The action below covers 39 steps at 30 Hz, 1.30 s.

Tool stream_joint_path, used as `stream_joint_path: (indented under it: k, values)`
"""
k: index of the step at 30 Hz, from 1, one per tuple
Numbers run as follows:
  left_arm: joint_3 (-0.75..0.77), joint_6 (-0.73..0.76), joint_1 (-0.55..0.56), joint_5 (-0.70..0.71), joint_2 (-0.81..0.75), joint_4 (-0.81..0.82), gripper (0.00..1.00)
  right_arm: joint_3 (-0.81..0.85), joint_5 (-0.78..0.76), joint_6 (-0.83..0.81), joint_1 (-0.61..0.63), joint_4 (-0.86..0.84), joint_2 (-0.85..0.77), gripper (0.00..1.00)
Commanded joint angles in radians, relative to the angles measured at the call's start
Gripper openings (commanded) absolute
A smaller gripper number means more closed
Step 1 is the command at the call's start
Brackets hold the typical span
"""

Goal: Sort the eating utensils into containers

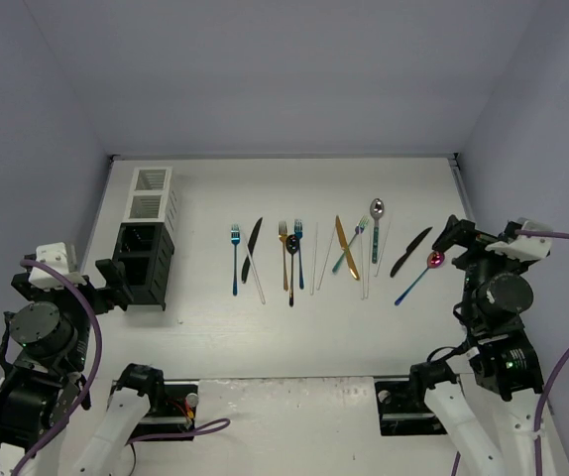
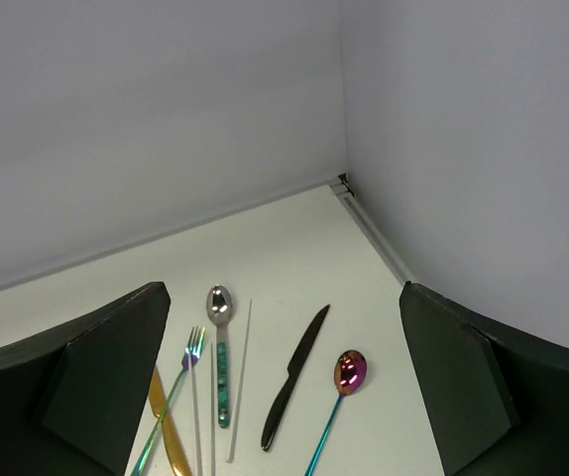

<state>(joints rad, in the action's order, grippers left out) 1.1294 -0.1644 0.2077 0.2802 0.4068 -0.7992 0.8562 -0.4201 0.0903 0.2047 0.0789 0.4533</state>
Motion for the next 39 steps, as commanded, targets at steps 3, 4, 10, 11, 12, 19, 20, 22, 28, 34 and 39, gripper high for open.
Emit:
stream_joint_path:
  k: [3, 4, 10, 11, 12, 19, 20, 22, 28, 34, 39]
  values:
    - [0.037, -0.012, 0.007, -0.022, 0.050, 0.025, 0.95, 0.023, -0.107, 0.074, 0.007, -0.024, 0.122, 1.00]
    - [0.040, -0.014, 0.008, -0.027, 0.057, 0.020, 0.95, 0.024, -0.122, 0.089, 0.007, -0.019, 0.146, 1.00]
    - [0.065, -0.036, 0.008, -0.075, 0.103, 0.009, 0.94, 0.036, -0.262, 0.265, 0.005, 0.049, 0.303, 1.00]
    - [0.068, -0.042, 0.008, -0.081, 0.112, 0.010, 0.94, 0.040, -0.284, 0.286, 0.005, 0.065, 0.331, 1.00]
    - [0.071, -0.048, 0.007, -0.087, 0.124, 0.010, 0.94, 0.044, -0.295, 0.300, 0.005, 0.081, 0.361, 1.00]
    - [0.099, -0.076, 0.008, -0.165, 0.201, -0.010, 0.94, 0.054, -0.221, 0.486, -0.078, 0.173, 0.546, 1.00]
    - [0.100, -0.080, 0.008, -0.174, 0.206, -0.010, 0.94, 0.050, -0.158, 0.505, -0.106, 0.178, 0.579, 1.00]
    - [0.103, -0.091, 0.009, -0.202, 0.218, -0.009, 0.94, 0.029, -0.031, 0.548, -0.185, 0.188, 0.651, 1.00]
    - [0.100, -0.104, 0.008, -0.242, 0.233, -0.008, 0.94, 0.005, 0.068, 0.588, -0.242, 0.197, 0.849, 0.87]
    - [0.092, -0.112, 0.007, -0.262, 0.236, -0.008, 0.94, 0.012, 0.073, 0.597, -0.243, 0.196, 1.007, 0.70]
    - [0.096, -0.115, 0.008, -0.271, 0.227, -0.008, 0.94, 0.001, 0.078, 0.598, -0.243, 0.196, 1.069, 0.58]
